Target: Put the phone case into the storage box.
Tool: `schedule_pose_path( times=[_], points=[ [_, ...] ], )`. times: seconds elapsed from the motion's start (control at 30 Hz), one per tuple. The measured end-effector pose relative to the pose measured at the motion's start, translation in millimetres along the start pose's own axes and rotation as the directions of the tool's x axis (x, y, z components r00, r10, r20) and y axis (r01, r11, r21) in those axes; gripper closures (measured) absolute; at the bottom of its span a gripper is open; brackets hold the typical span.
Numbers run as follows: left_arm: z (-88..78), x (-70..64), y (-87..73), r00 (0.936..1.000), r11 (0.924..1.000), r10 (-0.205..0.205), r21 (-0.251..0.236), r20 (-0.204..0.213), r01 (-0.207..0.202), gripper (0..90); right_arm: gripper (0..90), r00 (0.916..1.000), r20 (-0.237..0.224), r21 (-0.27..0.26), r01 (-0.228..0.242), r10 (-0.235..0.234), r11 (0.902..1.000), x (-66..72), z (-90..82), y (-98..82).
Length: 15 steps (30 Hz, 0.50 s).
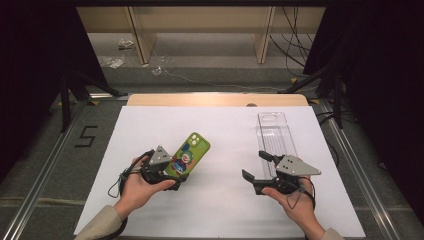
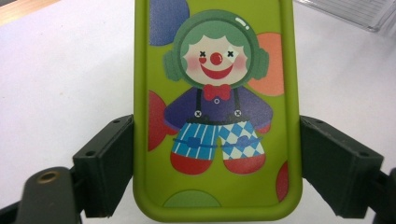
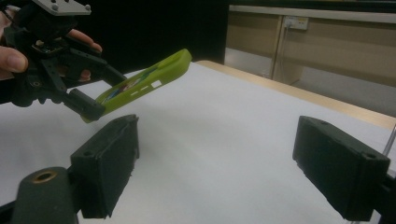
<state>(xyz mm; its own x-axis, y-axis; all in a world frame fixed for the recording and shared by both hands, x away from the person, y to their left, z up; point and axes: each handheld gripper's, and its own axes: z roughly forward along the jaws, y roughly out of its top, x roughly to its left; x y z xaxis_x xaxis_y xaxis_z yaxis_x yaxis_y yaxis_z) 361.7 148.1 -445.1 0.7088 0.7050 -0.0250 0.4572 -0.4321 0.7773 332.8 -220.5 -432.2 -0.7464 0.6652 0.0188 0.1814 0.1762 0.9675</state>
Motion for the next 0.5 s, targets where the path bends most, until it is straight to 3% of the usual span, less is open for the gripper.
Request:
schedule_pose_path(
  times=[0.5],
  points=[
    [2.5, -14.6, 1.2, 0.9995, 0.9996, 0.027, -0.008, 0.017, -0.026, 16.1, 15.8, 0.9999, -0.013, -0.002, -0.001, 0.001, 1.0000, 3.8, 11.3, 5.5]
  ],
)
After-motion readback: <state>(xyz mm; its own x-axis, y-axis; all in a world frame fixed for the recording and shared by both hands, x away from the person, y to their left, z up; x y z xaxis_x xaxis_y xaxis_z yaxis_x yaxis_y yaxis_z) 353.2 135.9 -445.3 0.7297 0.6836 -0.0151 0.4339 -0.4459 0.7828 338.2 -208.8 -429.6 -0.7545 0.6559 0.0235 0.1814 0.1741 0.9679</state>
